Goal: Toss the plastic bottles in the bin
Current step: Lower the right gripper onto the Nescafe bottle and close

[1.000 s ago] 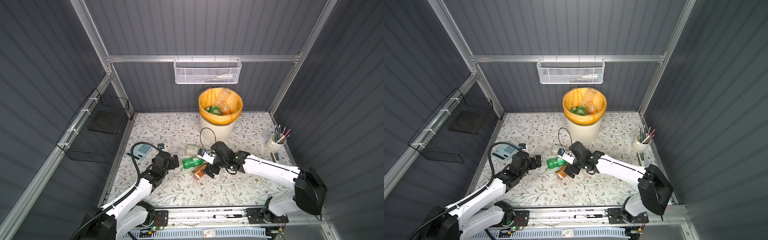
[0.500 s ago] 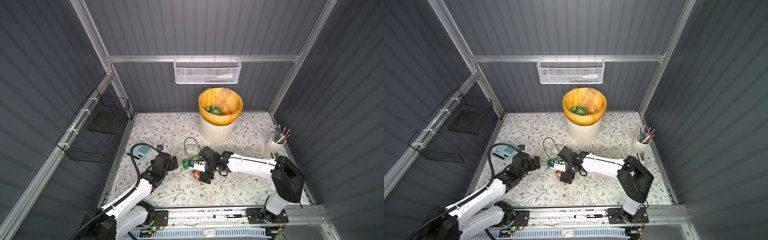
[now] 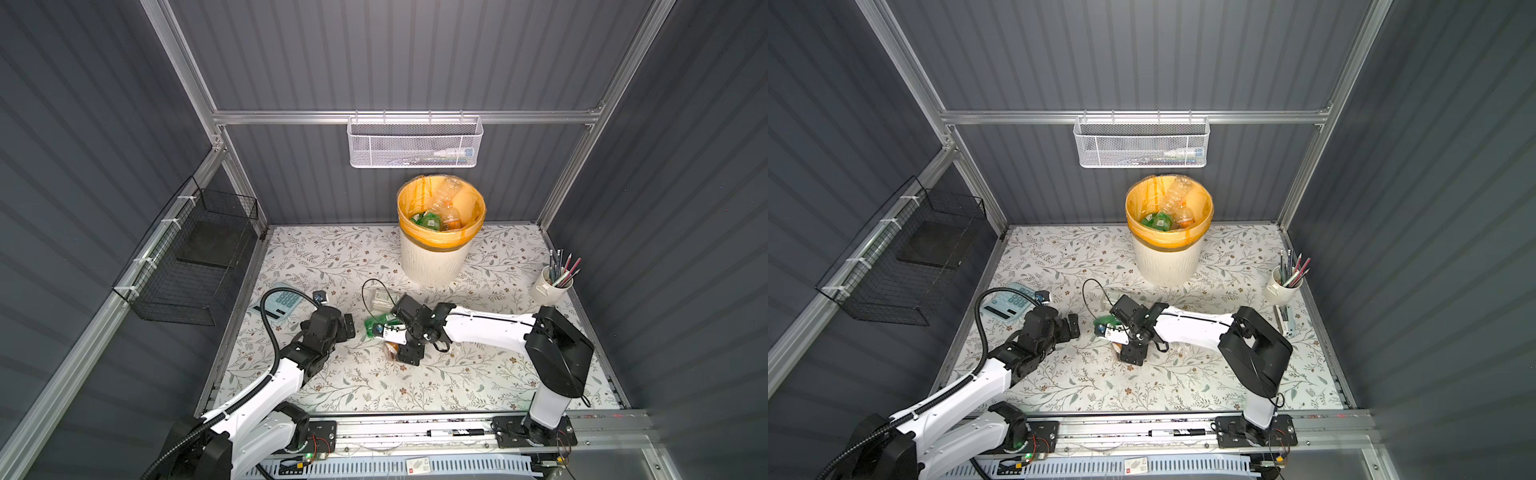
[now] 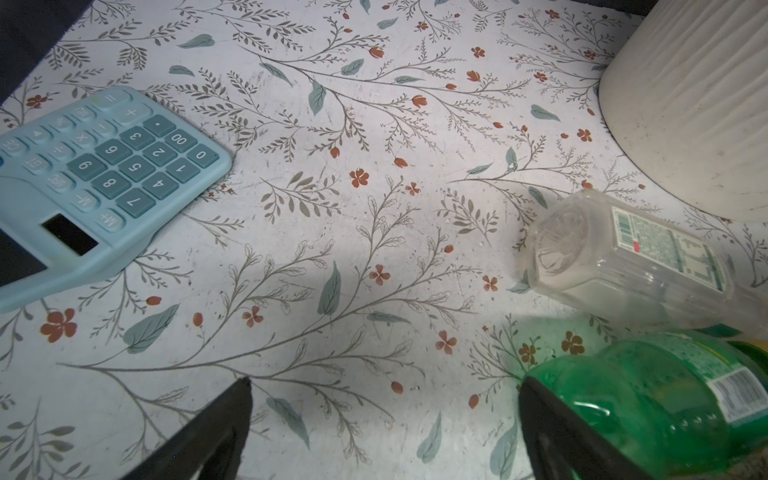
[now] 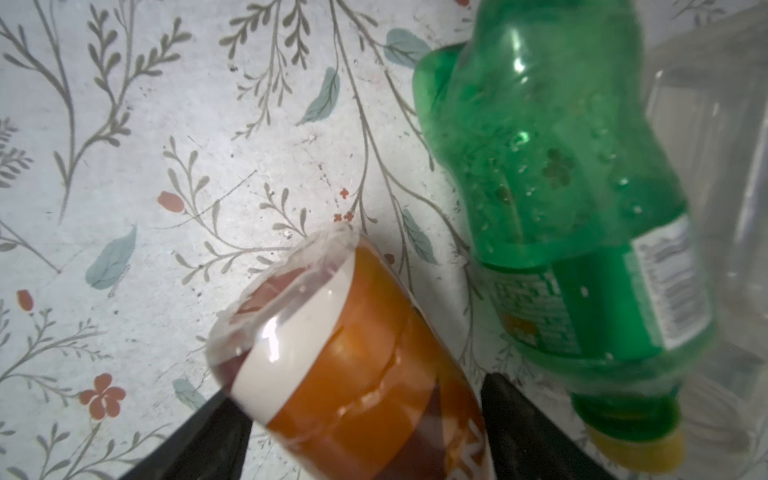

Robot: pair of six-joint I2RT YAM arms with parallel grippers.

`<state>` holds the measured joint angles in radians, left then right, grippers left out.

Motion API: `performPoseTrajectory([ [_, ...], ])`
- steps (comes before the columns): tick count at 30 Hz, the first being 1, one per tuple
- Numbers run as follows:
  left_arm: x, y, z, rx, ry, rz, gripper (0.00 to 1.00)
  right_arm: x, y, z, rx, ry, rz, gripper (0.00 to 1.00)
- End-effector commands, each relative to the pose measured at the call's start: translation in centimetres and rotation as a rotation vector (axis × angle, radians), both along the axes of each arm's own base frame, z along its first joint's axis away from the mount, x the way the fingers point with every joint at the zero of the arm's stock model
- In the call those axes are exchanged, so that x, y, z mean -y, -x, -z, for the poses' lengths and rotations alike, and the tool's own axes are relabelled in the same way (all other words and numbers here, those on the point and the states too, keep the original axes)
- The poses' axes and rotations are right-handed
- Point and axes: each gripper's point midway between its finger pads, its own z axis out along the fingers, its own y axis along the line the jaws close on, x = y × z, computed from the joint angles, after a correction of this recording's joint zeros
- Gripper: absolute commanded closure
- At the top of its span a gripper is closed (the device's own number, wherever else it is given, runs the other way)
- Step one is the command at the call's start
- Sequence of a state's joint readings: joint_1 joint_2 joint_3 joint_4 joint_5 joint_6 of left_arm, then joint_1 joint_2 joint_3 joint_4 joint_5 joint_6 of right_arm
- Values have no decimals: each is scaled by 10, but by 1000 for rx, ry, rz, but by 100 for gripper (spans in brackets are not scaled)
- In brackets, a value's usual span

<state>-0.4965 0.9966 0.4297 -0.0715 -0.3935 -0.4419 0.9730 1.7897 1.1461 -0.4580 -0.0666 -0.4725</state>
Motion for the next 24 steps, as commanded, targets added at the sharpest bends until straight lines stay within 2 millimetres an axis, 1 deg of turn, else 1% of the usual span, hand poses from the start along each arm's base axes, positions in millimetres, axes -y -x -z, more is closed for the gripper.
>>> performPoseTrajectory([
  [1,-4,4,5,-10,-5,-16,0,5,5,2,-22,30,15,15],
  [4,-4,4,5,-10,-5,-17,0,9,7,4,-23,41,25,20],
  [8,-4,4,6,-11,-1,-18,0,16,7,8,-27,66,67,32],
  [12,-2,3,6,-13,5,-14,0,14,7,8,-46,49,103,42],
  [14,-2,3,6,-14,3,-15,0,14,7,7,-48,46,120,44],
  [16,-3,4,5,-13,4,-16,0,13,7,2,-48,28,136,45],
  [21,-4,5,4,-5,6,-18,0,14,3,-23,-27,-66,195,47],
  [24,-2,4,3,-4,12,-17,0,17,-6,-43,1,-130,251,51],
])
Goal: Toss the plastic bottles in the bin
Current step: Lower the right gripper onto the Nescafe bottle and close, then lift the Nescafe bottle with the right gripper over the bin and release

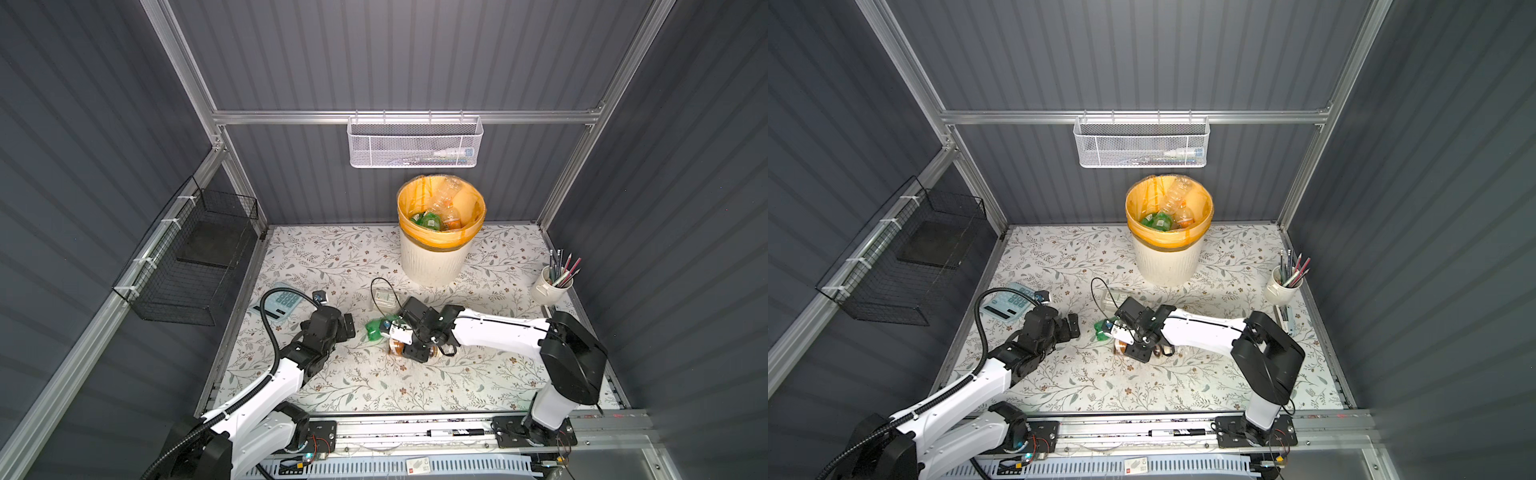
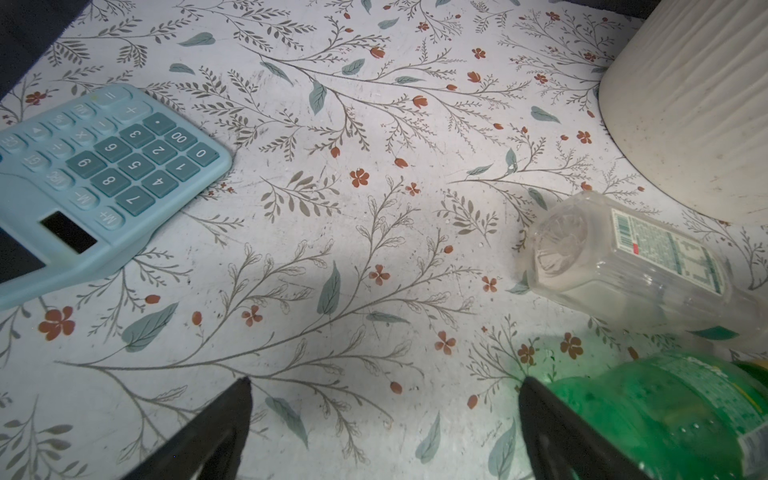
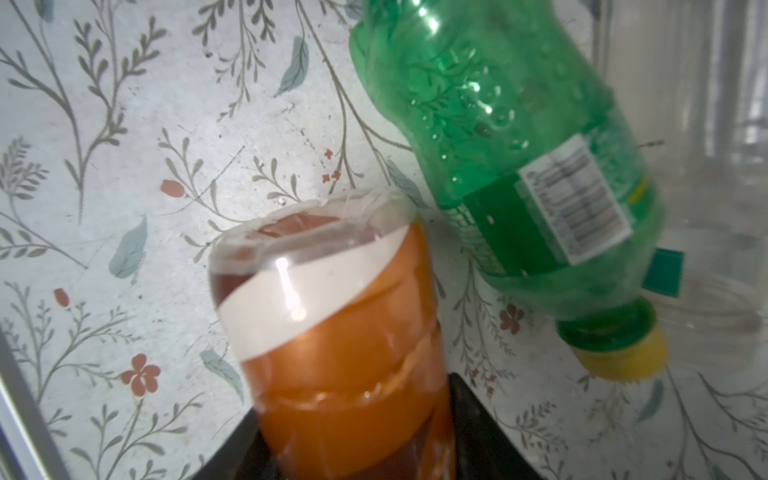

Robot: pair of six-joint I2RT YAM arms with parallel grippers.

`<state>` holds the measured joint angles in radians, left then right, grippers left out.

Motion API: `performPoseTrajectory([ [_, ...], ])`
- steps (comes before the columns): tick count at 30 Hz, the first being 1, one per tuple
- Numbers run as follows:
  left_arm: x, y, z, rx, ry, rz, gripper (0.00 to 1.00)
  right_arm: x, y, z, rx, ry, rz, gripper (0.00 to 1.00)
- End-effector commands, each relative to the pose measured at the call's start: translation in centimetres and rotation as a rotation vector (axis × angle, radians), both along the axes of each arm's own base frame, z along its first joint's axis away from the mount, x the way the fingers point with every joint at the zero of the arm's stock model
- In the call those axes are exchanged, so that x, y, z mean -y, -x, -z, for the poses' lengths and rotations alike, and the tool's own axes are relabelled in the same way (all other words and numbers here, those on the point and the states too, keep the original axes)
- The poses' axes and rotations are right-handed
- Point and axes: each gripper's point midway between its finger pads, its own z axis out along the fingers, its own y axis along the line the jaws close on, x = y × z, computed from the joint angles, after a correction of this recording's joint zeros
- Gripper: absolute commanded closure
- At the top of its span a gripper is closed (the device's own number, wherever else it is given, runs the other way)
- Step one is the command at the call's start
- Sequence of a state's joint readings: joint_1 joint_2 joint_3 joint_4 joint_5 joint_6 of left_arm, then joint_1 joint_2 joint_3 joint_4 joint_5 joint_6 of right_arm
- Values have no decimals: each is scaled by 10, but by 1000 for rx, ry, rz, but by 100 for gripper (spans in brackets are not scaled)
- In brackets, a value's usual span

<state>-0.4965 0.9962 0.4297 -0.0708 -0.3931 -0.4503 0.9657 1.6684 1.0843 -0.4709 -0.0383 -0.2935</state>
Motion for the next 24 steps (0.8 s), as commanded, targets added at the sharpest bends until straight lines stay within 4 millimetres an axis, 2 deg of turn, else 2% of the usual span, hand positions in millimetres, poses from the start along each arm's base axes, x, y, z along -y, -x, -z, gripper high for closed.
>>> performPoseTrajectory([
  [1,-2,3,3,-5,6,-12,0,2,-12,-27,39,-93,92,52],
  [4,-2,3,2,-2,8,-10,0,7,-29,-63,128,-202,171,56],
  [7,-1,3,0,1,10,-8,0,23,-48,-117,278,-322,263,55],
  [11,0,1,-1,9,20,-7,0,59,-69,-228,607,-527,376,53],
  [12,1,0,-1,11,24,-5,0,72,-66,-267,704,-613,390,53],
  [15,5,-2,-1,13,37,0,0,105,-58,-356,934,-805,441,53],
  [18,8,-5,-2,13,47,8,0,130,-44,-424,1105,-939,456,52],
  [21,11,-6,-2,15,54,15,0,147,-38,-470,1234,-1042,467,50],
  [24,12,-7,-2,17,59,19,0,157,-49,-496,1282,-1130,481,50],
])
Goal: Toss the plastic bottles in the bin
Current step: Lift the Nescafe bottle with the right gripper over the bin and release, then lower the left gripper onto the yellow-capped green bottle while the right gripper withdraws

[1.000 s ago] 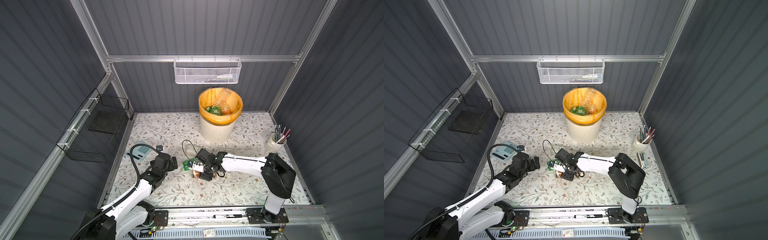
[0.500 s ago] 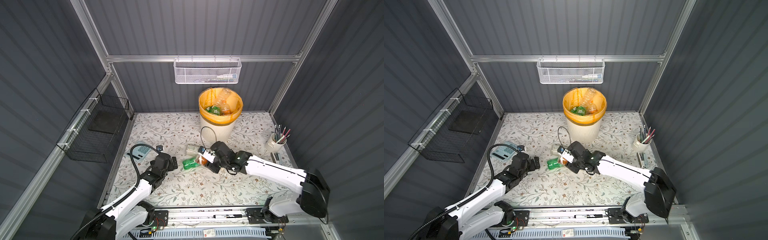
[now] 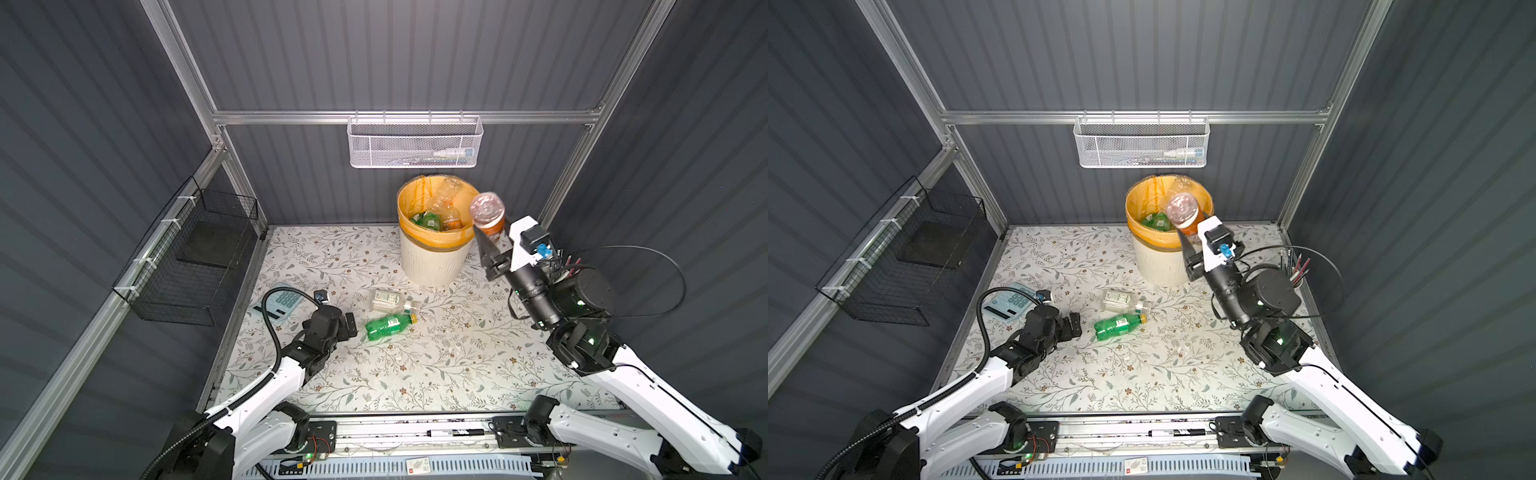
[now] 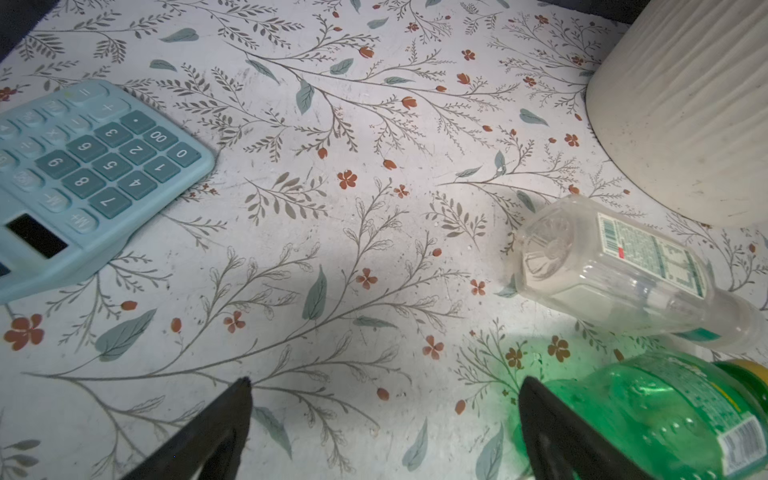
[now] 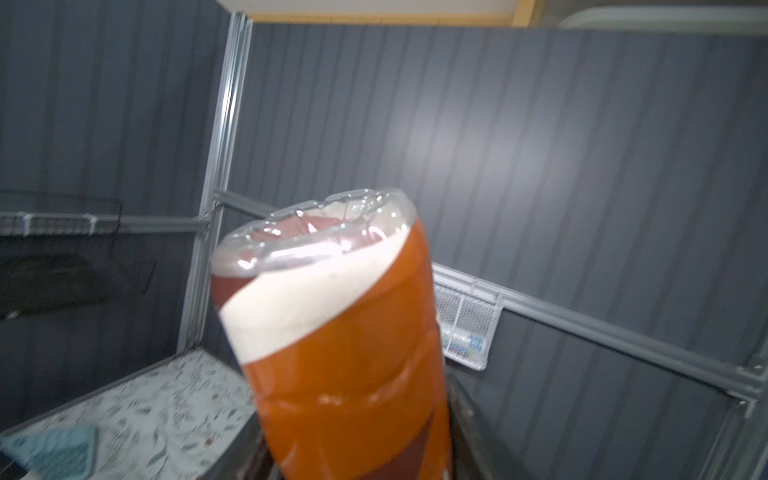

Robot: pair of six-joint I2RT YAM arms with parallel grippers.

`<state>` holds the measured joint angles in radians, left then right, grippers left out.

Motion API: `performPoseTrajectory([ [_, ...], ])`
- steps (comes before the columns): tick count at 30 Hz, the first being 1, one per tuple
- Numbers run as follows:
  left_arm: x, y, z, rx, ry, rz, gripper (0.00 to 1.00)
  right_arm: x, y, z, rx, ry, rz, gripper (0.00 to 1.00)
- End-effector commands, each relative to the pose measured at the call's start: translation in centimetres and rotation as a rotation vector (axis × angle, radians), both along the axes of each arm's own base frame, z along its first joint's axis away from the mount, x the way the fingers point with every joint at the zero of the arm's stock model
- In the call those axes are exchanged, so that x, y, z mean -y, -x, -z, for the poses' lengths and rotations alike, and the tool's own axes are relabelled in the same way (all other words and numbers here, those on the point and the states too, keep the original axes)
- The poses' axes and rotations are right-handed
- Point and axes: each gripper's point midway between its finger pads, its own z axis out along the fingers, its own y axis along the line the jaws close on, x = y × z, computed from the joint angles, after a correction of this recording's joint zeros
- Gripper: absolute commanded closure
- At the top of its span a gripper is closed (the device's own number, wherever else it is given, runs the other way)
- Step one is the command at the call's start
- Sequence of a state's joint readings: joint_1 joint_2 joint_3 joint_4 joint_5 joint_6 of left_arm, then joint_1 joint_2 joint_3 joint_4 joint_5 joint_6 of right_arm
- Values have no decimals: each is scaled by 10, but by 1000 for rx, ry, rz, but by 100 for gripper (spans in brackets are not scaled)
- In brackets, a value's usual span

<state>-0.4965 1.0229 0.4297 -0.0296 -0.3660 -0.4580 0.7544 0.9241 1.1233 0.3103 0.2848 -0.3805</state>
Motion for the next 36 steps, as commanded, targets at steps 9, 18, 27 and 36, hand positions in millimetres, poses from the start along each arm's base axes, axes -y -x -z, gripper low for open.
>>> performPoseTrajectory([
  [9,8,-1,-2,9,52,10,0,-25,-155,16,-204,-105,-114,45],
  [18,5,2,-11,27,35,26,0,-17,-243,103,-593,-43,3,2],
  [27,20,-1,-34,81,13,140,0,30,-182,59,-405,-115,107,1],
  [36,72,5,-45,73,-209,460,0,85,-150,146,-552,-150,266,1],
])
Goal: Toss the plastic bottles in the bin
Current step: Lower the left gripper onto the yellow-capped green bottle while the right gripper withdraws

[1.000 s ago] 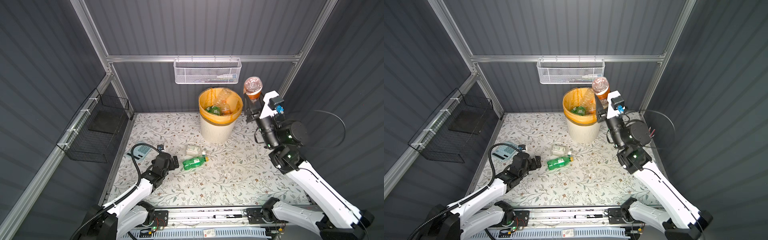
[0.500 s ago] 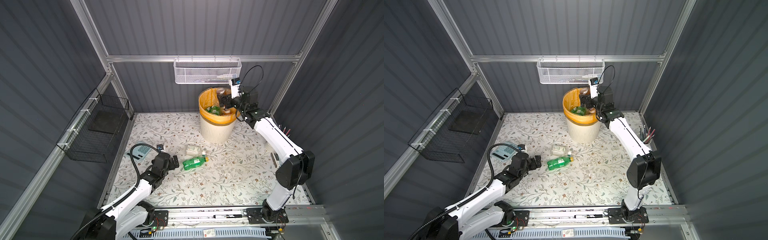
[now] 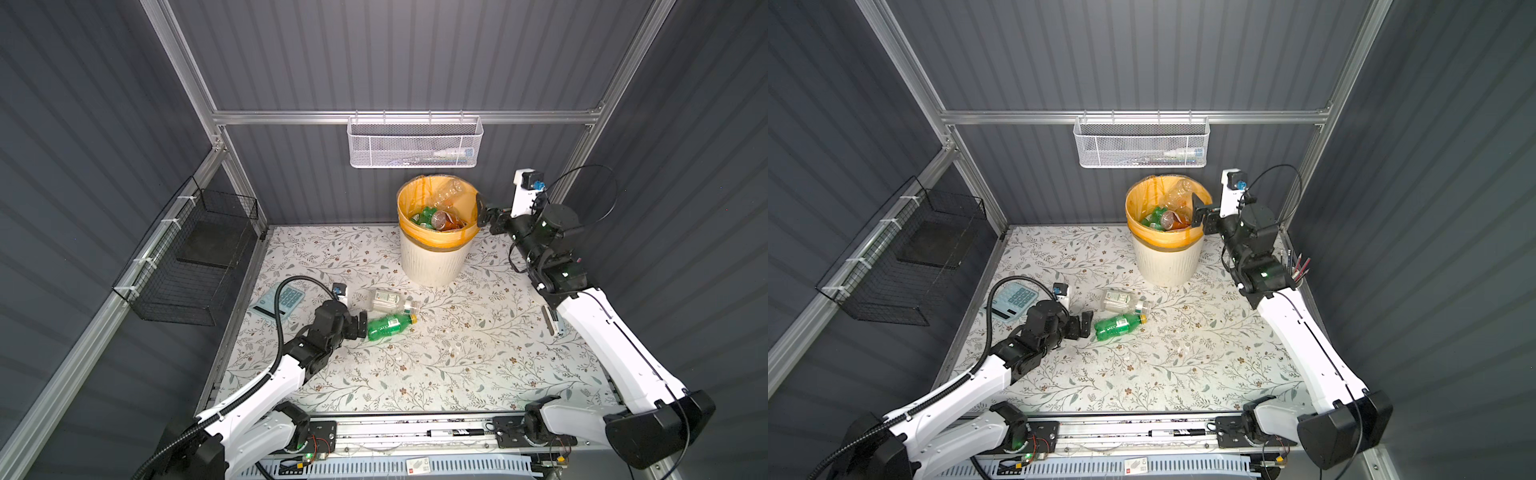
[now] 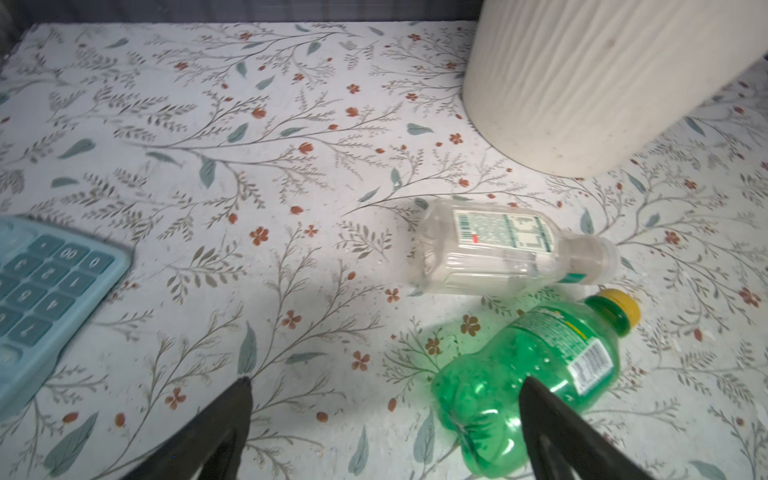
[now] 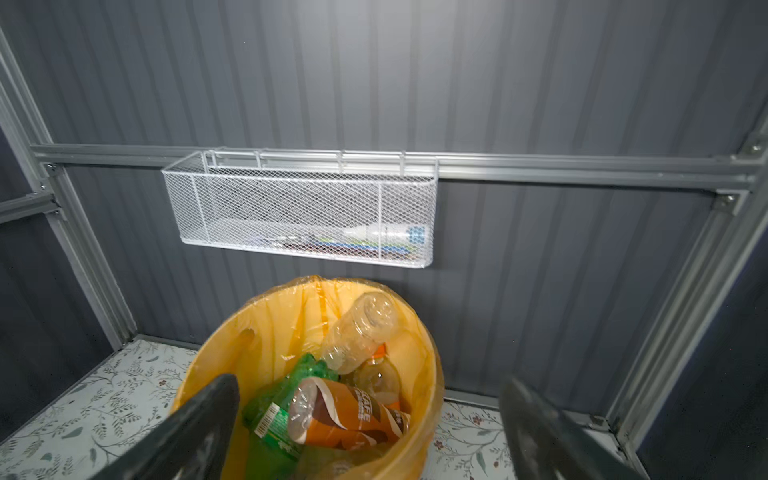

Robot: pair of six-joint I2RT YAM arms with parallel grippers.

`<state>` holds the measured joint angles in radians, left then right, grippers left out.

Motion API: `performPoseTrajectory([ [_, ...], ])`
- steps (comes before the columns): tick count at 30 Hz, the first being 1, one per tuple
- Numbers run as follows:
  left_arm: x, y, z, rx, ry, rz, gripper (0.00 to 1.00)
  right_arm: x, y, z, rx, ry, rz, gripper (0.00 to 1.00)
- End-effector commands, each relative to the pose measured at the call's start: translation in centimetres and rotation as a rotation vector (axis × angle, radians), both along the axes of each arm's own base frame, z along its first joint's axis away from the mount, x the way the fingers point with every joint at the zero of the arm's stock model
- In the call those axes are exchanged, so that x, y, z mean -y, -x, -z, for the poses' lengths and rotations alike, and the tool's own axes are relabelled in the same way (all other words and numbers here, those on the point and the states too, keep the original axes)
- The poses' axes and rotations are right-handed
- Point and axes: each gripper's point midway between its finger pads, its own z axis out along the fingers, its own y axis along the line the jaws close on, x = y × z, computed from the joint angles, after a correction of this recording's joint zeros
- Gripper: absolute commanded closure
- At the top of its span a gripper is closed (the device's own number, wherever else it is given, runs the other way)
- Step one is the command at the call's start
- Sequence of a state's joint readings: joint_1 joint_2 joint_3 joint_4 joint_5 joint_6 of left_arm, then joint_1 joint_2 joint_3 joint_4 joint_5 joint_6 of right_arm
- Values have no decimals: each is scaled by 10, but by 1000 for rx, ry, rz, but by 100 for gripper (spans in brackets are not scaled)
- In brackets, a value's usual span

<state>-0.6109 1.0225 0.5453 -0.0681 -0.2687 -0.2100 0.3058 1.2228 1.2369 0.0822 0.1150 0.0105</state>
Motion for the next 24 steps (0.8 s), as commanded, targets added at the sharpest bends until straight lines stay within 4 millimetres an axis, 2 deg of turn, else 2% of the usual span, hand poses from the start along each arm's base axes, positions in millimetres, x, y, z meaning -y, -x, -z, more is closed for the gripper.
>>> performPoseTrajectory([
  [1,20,4,-4,-1,-132,158,0,24,3,59,-124,-32,85,1],
  [3,30,7,0,-18,-176,224,0,33,13,83,-158,-56,105,1],
  [8,62,15,14,-72,-291,384,0,53,41,126,-215,-117,153,1],
  [13,92,29,41,-152,-421,529,0,69,59,153,-250,-156,203,1],
  [16,101,32,54,-195,-483,566,2,77,65,168,-271,-177,229,1],
  [24,109,26,67,-270,-576,571,6,86,74,199,-335,-197,255,1],
])
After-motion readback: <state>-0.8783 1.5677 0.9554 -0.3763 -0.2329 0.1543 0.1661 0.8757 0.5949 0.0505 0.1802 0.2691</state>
